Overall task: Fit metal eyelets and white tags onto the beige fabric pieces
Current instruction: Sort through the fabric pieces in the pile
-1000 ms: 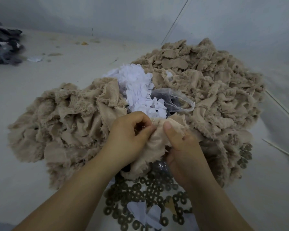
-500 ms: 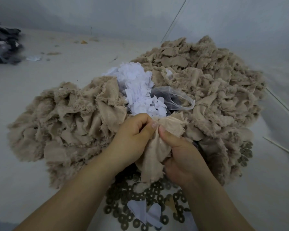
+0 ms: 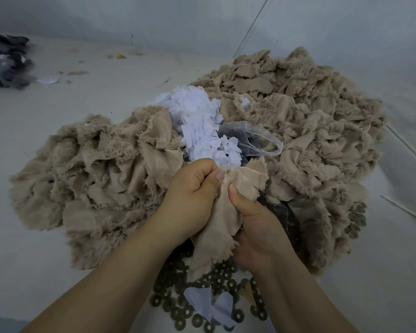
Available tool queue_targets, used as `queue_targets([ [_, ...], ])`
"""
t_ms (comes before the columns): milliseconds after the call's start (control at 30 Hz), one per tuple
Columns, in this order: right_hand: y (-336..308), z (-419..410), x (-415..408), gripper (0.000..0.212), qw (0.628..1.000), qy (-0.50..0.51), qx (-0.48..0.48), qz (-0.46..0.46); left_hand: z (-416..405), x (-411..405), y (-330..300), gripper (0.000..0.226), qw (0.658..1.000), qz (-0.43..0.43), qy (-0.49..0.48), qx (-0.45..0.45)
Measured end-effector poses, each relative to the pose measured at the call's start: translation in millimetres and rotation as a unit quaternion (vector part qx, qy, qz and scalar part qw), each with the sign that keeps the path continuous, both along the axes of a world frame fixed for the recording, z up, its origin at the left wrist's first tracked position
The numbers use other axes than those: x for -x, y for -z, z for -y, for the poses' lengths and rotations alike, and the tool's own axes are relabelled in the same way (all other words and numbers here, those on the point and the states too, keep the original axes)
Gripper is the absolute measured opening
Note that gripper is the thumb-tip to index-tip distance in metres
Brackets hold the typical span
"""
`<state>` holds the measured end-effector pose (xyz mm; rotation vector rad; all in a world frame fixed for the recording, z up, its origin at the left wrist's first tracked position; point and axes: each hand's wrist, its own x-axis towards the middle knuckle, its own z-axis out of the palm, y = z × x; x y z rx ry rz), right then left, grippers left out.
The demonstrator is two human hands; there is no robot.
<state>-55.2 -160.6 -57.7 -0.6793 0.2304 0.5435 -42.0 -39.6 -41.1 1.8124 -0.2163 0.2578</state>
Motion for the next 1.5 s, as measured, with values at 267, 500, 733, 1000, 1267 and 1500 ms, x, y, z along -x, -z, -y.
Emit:
queue_targets([
  [267, 10, -6, 7, 0.046, 0.996, -0.02, -0.071, -0.046, 2, 2, 6, 0.035, 0.999, 0.032, -0.018, -0.024],
  [500, 11, -3, 5, 0.053, 1.0, 0.012, 0.002, 0.003, 5, 5, 7, 0.032, 0.999, 0.036, -0.01, -0.03],
  [733, 12, 4, 2, 0.035, 0.984, 0.038, 0.111, 0.137, 2, 0, 4, 0.034, 0.999, 0.003, -0.045, -0.02],
  [1000, 8, 10, 4, 0.029, 0.963, 0.069, 0.19, 0.178, -18, 8, 9, 0.03, 0.996, 0.039, 0.043, -0.063],
  [1267, 5, 6, 6, 0.032, 0.982, 0.061, 0.121, 0.133, -16, 11, 9, 0.025, 0.996, -0.035, 0.004, 0.086],
  [1500, 4, 0, 9, 0.038, 0.984, 0.067, 0.111, 0.122, -10, 11, 8, 0.028, 0.991, -0.056, 0.022, 0.119],
])
